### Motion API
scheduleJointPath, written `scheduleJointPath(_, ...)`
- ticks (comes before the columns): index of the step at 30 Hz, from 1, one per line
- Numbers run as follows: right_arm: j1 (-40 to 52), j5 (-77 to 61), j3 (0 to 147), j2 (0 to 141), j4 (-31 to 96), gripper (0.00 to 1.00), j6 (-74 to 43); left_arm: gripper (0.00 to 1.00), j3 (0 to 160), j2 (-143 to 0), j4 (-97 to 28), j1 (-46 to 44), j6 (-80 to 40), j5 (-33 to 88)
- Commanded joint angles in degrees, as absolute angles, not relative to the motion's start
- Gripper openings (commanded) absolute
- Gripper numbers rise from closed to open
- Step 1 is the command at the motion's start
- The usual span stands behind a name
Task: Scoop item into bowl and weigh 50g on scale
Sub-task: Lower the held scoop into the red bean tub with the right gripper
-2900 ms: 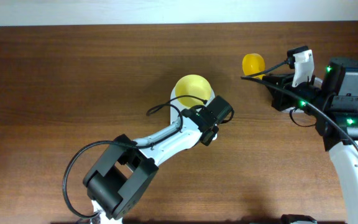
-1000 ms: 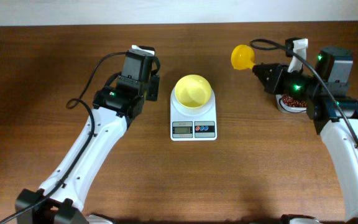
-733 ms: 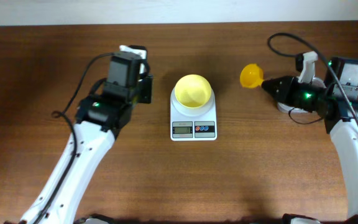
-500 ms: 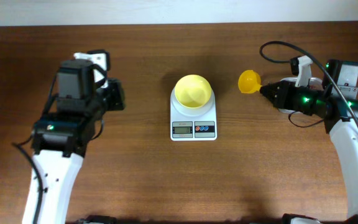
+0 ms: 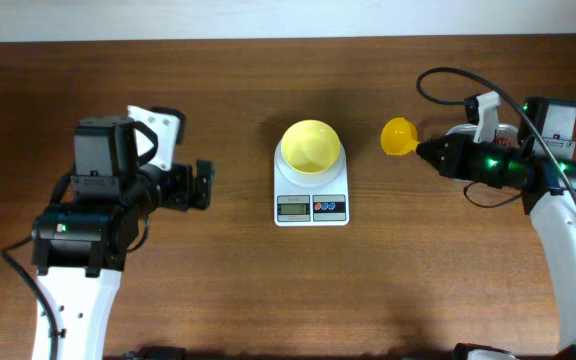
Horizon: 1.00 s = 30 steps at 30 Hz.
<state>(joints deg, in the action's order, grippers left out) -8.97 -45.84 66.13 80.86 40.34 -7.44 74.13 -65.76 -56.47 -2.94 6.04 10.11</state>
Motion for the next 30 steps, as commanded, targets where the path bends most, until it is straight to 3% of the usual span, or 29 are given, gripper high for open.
scheduleJointPath(1,-9.1,-47.0,66.8,80.9,40.3,0.04,-6.6,0.99,74.4,-65.9,-61.3,-2.9,30.0,20.2)
scheduleJointPath(4,-9.1,-47.0,66.8,80.9,40.3,0.04,-2.5,0.99,74.4,-65.9,-66.1,-2.9,39.4,24.6)
scheduleJointPath(8,-9.1,-43.5,66.8,79.5,40.4,0.04,1.7,0.99,74.4,-65.9,-66.1,-2.9,42.3,30.7)
scheduleJointPath(12,-9.1,-21.1,66.9,71.6,43.9,0.04,1.8,0.99,74.2,-66.7,-65.8,-2.9,42.3,32.8)
scheduleJointPath(16,-9.1,-8.3,66.9,65.2,44.8,0.04,1.7,0.99,74.1,-71.4,-65.2,-2.9,42.3,33.7)
scheduleJointPath(30,-9.1,-0.4,66.9,71.3,44.5,0.04,6.0,0.99,74.1,-80.0,-65.2,-2.9,42.3,33.2)
